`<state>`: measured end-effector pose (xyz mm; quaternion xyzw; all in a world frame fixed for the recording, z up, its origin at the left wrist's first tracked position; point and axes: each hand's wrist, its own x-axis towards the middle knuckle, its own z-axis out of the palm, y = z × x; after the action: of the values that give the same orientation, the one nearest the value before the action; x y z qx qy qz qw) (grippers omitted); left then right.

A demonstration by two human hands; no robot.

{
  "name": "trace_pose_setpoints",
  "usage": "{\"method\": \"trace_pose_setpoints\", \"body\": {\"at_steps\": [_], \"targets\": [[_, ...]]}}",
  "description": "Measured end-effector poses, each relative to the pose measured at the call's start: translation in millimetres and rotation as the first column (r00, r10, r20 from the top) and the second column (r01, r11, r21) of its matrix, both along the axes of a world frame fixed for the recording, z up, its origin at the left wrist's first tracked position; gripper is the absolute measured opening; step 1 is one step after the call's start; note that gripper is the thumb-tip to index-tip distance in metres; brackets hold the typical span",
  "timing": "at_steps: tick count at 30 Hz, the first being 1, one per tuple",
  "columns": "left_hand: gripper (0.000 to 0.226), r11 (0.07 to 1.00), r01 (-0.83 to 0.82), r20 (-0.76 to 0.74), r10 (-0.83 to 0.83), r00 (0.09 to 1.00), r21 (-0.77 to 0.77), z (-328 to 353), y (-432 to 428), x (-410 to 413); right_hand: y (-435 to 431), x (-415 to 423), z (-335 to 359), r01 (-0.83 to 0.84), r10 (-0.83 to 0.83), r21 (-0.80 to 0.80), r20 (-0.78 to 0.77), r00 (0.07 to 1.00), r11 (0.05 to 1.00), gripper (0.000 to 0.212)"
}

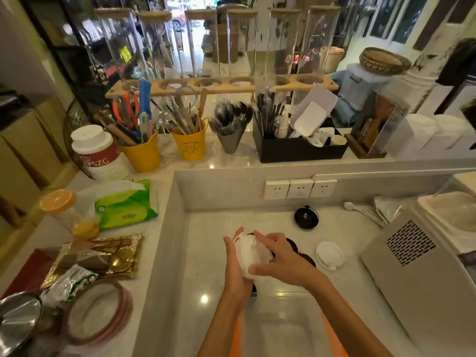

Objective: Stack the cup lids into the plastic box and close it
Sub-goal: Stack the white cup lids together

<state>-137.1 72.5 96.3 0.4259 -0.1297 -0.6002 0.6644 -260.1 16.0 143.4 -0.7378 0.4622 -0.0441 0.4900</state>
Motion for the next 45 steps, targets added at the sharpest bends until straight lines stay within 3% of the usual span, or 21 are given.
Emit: {"method": "trace_pose_setpoints", "body": {"at_steps": [7, 12, 15, 18, 20, 24, 28, 31, 34, 36, 39, 41, 43, 45], "targets": [[0.052, 0.998, -0.032, 0.054, 0.035, 0.998, -0.046, 6, 2, -3, 15, 12, 6, 0.113, -0.125, -0.186, -0.052, 0.991, 0.976, 0.088], [0.052, 0.998, 0.003, 0.027, -0.001, 1.0, -0.062, -2, -3, -4, 9, 12, 4, 0.128, -0.159, -0.199, -0.143, 0.977, 0.972, 0.095], [0.051, 0.999, 0.012, -0.011, -0.013, 1.0, -0.036, -10, -11, -4, 4, 11, 1, 0.054, -0.097, -0.216, -0.191, 0.977, 0.975, 0.095], [0.048, 0.999, 0.029, -0.089, -0.026, 0.996, 0.025, -20, -24, 0, -14, 2, -4, 0.0, -0.017, -0.114, -0.154, 0.988, 0.993, 0.085], [0.05, 0.996, 0.042, -0.155, -0.03, 0.987, 0.079, -28, -33, 4, -41, -15, -20, 0.07, -0.091, -0.131, -0.159, 0.983, 0.989, 0.075], [0.06, 0.994, 0.039, -0.213, -0.016, 0.977, 0.103, -41, -48, 10, -105, -71, -68, 0.232, -0.339, -0.301, -0.377, 0.862, 0.925, 0.06], [0.058, 0.991, 0.047, -0.208, -0.021, 0.978, 0.123, -53, -58, 20, -128, -126, -123, 0.106, -0.172, -0.139, -0.687, 0.706, 0.985, 0.092], [0.062, 0.992, 0.048, -0.245, -0.019, 0.969, 0.114, -59, -60, 23, -116, -150, -153, 0.052, -0.118, -0.112, -0.735, 0.668, 0.992, 0.089], [0.071, 0.996, 0.042, -0.294, -0.018, 0.956, 0.076, -61, -56, 23, -106, -161, -166, 0.057, -0.264, -0.317, -0.66, 0.704, 0.947, 0.058], [0.069, 0.998, 0.047, -0.287, -0.032, 0.957, 0.045, -61, -52, 21, -106, -163, -163, 0.237, -0.406, -0.362, -0.52, 0.752, 0.902, 0.049], [0.053, 0.997, 0.046, -0.208, -0.031, 0.978, 0.064, -56, -46, 15, -109, -160, -138, 0.58, -0.624, -0.239, -0.206, 0.754, 0.779, 0.043], [0.049, 0.996, 0.029, -0.131, -0.018, 0.991, 0.089, -49, -44, 10, -106, -152, -109, 0.674, -0.674, -0.052, 0.023, 0.738, 0.737, 0.045], [0.049, 0.995, 0.024, -0.07, -0.017, 0.997, 0.1, -38, -41, 3, -96, -139, -78, 0.53, -0.537, 0.086, 0.149, 0.83, 0.843, 0.048], [0.054, 0.995, 0.051, 0.0, -0.052, 0.999, 0.089, -24, -35, -6, -81, -124, -48, 0.235, -0.248, 0.101, 0.145, 0.958, 0.967, 0.057]]}}
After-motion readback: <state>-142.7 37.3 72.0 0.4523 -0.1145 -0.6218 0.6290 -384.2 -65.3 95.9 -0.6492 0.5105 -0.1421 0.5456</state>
